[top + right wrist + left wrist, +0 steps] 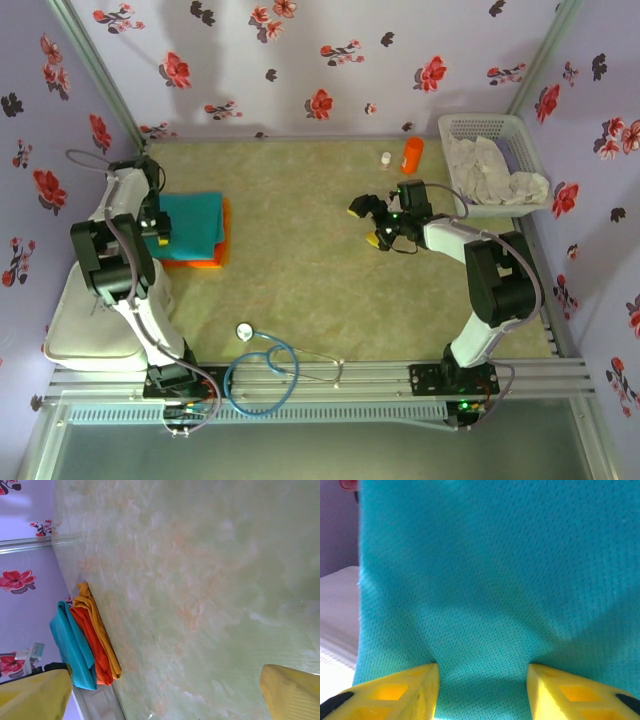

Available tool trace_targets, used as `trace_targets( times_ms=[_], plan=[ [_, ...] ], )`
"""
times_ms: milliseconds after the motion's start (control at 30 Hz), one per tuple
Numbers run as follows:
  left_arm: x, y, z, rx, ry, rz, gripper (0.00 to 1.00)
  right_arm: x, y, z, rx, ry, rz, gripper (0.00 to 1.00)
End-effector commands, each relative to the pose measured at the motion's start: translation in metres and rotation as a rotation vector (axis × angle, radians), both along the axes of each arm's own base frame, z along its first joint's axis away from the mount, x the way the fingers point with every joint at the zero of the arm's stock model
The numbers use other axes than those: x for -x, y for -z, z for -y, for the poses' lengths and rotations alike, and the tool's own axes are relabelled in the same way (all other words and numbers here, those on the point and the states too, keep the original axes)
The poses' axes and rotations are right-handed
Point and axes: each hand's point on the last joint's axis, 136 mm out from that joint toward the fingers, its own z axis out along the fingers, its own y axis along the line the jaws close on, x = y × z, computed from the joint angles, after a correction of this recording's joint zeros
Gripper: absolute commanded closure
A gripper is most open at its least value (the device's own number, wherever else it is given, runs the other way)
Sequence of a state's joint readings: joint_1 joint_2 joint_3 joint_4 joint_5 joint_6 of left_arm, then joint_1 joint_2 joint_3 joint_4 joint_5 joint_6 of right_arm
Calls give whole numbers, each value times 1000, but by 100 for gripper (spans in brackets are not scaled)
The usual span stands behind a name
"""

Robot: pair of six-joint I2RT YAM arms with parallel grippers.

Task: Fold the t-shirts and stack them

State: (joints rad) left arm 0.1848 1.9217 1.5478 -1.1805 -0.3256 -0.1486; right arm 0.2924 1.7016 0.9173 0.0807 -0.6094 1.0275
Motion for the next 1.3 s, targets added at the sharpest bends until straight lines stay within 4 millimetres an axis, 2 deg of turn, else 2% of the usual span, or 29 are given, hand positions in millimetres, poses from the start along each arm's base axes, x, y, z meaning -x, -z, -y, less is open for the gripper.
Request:
trace_targets(
  times_ms=[0, 200, 367, 533, 800, 900, 1267],
  plan=[
    [4, 15, -6, -8, -24, -43, 51, 5, 9, 4, 17, -6, -12, 3],
    [5, 28, -16, 2, -54, -67, 52, 6, 12, 5, 12, -2, -13, 3],
    [2, 30, -21, 9, -68, -55, 51, 7, 15, 5, 8, -3, -15, 3],
    [-7, 22, -12, 53, -68, 23, 48, 7, 16, 5, 2, -3, -17, 3],
    [-27, -3, 22, 161, -12, 172, 47, 7, 18, 5, 3, 1, -19, 3],
    [-30, 2, 35, 185, -1, 175, 47, 6, 17, 5, -2, 4, -17, 3],
    [-36, 30, 51, 221, 7, 138, 49, 9, 18, 7, 7, 6, -20, 3]
  ],
)
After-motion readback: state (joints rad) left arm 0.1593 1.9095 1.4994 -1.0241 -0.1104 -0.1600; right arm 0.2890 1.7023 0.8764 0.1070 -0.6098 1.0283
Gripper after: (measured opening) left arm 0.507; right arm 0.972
